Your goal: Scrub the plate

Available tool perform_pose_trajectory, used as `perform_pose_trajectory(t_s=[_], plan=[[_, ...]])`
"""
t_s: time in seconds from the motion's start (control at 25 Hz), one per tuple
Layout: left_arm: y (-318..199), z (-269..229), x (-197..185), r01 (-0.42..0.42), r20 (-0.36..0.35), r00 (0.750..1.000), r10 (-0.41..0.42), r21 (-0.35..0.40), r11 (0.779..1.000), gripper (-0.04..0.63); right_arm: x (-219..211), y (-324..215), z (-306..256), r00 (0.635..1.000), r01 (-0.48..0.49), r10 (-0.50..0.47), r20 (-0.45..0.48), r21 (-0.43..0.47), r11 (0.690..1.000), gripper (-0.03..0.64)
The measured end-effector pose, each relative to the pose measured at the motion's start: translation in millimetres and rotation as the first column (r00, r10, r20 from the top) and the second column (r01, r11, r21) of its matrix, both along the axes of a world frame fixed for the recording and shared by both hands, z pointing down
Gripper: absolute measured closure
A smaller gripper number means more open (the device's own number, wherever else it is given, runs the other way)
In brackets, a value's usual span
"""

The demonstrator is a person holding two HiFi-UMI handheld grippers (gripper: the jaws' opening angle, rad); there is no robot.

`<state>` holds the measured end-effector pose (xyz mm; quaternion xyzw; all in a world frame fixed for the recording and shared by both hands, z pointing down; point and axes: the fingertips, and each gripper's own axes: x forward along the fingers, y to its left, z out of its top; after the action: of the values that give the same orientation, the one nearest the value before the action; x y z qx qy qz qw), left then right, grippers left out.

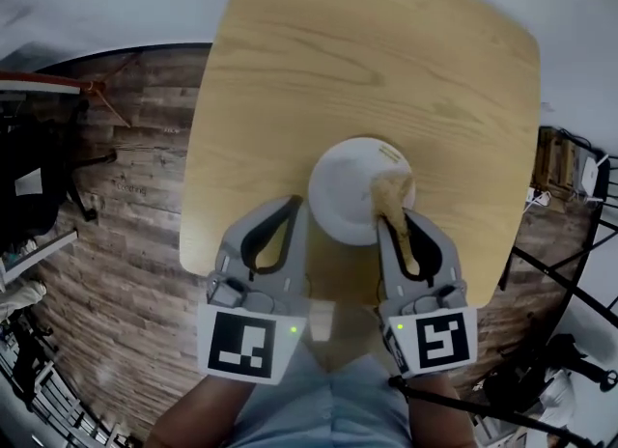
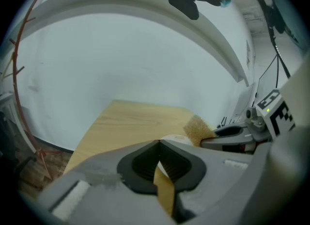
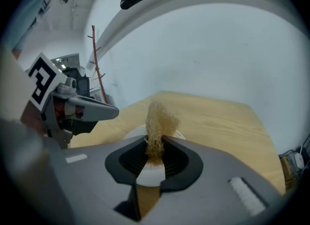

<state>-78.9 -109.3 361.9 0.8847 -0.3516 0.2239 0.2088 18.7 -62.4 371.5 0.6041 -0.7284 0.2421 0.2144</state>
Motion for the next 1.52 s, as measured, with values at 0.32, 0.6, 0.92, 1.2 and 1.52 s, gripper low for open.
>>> perform_pose_trajectory(t_s=[0.32, 0.6, 0.92, 1.2, 1.52], plan=[[-1, 40, 4, 0.009, -0.058, 0.998, -0.023, -0.224, 0.974, 0.574, 4, 6, 38, 1.000, -0.020, 0.022, 0.021, -0.071, 0.997, 0.545], [5, 58, 13, -0.033, -0.050, 0.999, 0.016, -0.368, 0.929, 0.487, 3, 7, 43, 0.998, -0.027, 0.031, 0.058, -0.059, 0.998, 0.546], [4, 67, 23, -0.070, -0.033, 0.998, 0.061, -0.409, 0.910, 0.476, -1, 11, 44, 0.999, 0.000, 0.003, 0.045, -0.061, 0.998, 0.547], [9, 71, 30, -0.098, -0.047, 0.995, 0.086, -0.472, 0.876, 0.494, -3, 13, 44, 0.999, 0.023, -0.020, 0.045, -0.052, 0.998, 0.548], [17, 53, 39, -0.094, -0.154, 0.988, 0.018, -0.502, 0.860, 0.540, -1, 17, 41, 0.997, 0.020, -0.018, 0.069, -0.029, 0.999, 0.546]])
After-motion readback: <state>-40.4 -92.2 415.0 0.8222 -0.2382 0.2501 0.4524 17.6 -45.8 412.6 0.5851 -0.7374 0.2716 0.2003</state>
